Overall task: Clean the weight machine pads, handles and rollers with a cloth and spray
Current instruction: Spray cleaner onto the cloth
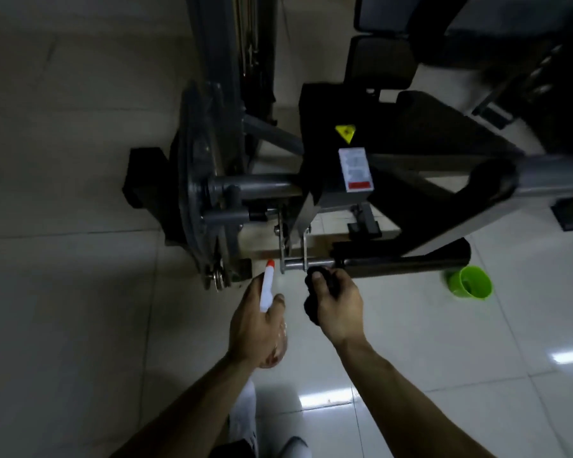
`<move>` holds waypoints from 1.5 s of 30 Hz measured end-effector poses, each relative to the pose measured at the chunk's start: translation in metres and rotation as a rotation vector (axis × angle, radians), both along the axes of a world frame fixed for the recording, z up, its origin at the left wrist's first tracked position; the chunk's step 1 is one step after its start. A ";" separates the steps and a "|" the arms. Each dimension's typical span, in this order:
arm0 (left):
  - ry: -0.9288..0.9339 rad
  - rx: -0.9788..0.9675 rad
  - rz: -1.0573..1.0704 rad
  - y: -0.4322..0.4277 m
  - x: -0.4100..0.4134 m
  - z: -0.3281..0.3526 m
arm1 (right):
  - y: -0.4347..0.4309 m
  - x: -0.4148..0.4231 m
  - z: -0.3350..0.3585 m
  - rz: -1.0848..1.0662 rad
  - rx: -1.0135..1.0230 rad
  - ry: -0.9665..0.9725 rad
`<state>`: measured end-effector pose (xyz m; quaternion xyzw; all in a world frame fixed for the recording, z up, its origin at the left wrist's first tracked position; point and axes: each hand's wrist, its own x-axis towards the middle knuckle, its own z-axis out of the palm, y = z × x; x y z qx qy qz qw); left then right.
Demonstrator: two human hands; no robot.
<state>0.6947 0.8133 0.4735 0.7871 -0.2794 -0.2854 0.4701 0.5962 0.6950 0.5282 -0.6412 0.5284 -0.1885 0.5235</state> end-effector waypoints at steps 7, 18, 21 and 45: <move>-0.008 0.035 0.194 -0.078 0.036 -0.195 | -0.062 0.020 -0.201 0.057 -0.149 -0.012; -0.131 -0.056 0.298 -0.121 0.100 -0.282 | -0.091 0.047 -0.318 0.173 -0.298 -0.226; -0.254 0.011 0.254 -0.118 0.098 -0.281 | -0.087 0.043 -0.313 0.157 -0.305 -0.243; -0.131 0.286 -0.139 -0.077 0.041 -0.478 | -0.083 0.024 -0.424 0.016 0.242 -0.289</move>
